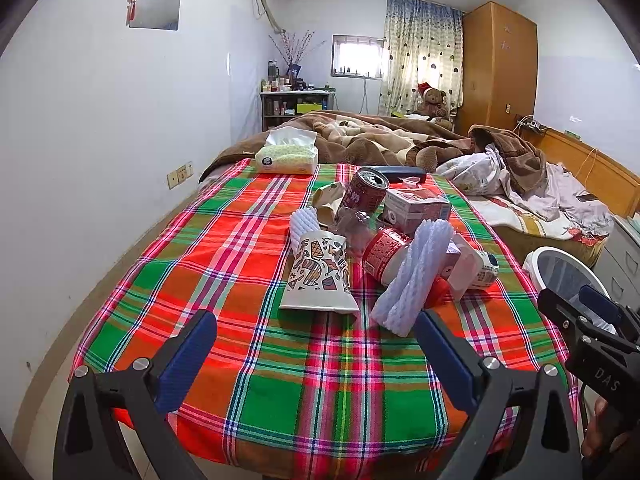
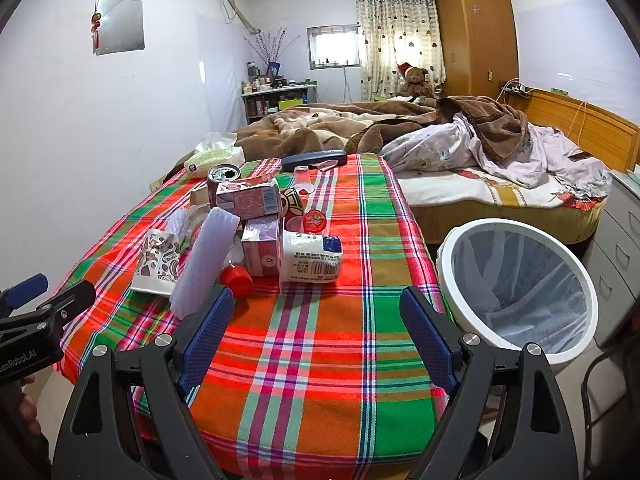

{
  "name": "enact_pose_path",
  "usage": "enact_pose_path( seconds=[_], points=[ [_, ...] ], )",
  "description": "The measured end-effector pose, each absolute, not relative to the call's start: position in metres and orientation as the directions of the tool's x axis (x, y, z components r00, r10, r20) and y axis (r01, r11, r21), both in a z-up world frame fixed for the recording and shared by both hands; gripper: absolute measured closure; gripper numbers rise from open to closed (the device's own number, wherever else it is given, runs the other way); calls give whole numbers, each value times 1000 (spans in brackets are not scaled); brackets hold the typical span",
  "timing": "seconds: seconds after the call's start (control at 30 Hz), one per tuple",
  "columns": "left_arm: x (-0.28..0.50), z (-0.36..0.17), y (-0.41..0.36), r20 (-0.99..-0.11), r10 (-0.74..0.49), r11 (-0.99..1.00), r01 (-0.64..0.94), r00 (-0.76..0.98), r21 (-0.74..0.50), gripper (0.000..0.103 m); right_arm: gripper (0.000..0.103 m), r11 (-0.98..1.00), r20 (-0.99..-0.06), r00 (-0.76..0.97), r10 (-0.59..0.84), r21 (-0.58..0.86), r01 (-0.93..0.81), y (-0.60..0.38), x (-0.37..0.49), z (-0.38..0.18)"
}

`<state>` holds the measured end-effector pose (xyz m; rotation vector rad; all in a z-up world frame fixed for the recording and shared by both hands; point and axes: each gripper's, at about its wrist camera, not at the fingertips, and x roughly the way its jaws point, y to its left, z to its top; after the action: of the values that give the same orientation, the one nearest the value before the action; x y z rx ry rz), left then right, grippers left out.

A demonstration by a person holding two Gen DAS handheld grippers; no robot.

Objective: Collect trash

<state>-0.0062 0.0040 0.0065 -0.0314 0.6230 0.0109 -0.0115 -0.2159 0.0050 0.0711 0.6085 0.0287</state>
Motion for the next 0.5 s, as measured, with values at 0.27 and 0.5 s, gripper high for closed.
enact_pose_path(
  seconds=[0.27,0.5],
  points=[
    [-7,8,5,-584,2,999,-21,812,-27,2,16,997,-570,821,47,74,-5,-216,-11,5],
    [-7,8,7,-585,3,999,-24,811,-29,2,16,997,-570,820,44,73,-3,-216,-10,6]
  ],
)
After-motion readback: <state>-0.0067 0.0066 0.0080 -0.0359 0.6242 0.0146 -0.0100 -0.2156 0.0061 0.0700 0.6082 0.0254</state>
